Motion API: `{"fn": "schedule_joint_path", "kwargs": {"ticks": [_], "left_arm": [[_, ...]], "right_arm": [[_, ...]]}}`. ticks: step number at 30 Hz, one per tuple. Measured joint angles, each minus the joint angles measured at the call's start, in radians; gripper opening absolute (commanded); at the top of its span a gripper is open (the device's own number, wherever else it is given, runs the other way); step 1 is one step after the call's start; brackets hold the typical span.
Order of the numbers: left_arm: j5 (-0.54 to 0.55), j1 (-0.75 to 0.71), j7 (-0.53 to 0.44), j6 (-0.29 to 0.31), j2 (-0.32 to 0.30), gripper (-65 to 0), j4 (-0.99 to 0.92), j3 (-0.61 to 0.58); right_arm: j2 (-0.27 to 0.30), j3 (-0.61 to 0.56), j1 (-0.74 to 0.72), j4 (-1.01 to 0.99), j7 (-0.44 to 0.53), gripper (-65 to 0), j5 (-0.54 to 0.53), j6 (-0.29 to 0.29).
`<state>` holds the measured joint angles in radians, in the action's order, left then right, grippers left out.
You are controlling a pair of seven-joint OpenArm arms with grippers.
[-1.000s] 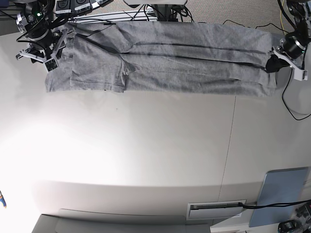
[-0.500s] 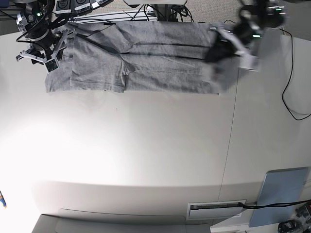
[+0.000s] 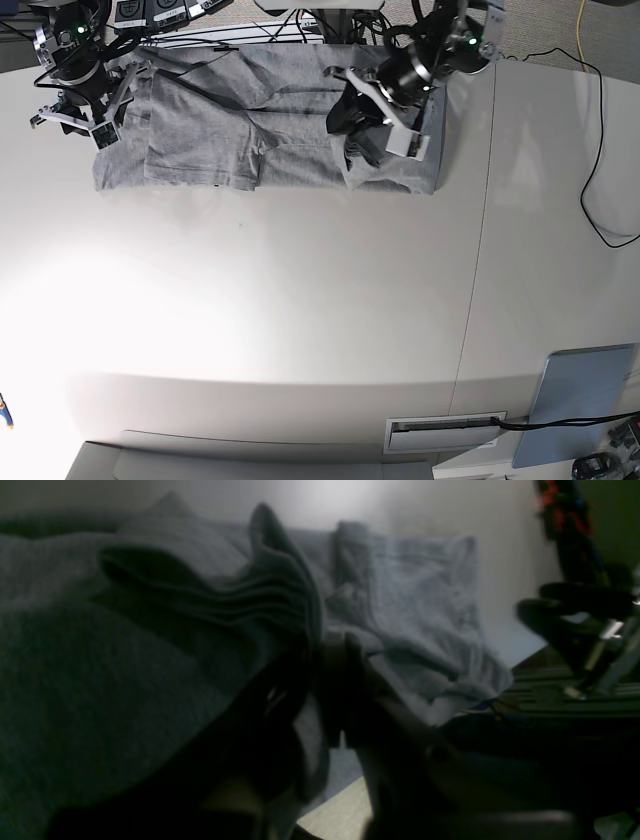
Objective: Fold the T-shirt properly
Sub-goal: 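Grasp the strip end with the left gripper and fold it toward the right gripper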
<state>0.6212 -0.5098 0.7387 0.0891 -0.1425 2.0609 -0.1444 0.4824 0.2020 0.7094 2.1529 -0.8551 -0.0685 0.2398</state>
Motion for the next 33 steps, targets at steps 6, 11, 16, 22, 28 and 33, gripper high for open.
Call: {"fn": "schedule_joint_path", "kwargs": {"ticks": [6,11,16,22,28,33], "left_arm": [[0.003,0.003,-0.038,0.005,-0.002,-65.0,0.0,-0.033],[0.008,0.003,-0.038,0.005,0.01,-65.0,0.0,-0.034],[0.011,0.006,-0.045,0.005,0.026,-62.8,0.0,-0.037],[0.016,0.01,-0.045,0.08,0.026,-29.3,0.0,-0.036],[0.015,0.012,-0.045,0.086,0.026,-29.4,0.0,-0.036],[-0.129,0.028,0.017,0.087,0.023,-29.4,0.0,-0.036]], "right_arm": [[0.0,0.0,0.0,0.0,0.0,-41.8,0.0,-0.005],[0.0,0.0,0.0,0.0,0.001,-41.8,0.0,-0.005],[0.0,0.0,0.0,0.0,0.0,-41.8,0.0,-0.005],[0.0,0.0,0.0,0.0,0.0,-41.8,0.0,-0.005],[0.0,0.0,0.0,0.0,0.003,-41.8,-0.011,-0.005],[0.0,0.0,0.0,0.0,0.004,-41.8,-0.011,-0.005]]}}
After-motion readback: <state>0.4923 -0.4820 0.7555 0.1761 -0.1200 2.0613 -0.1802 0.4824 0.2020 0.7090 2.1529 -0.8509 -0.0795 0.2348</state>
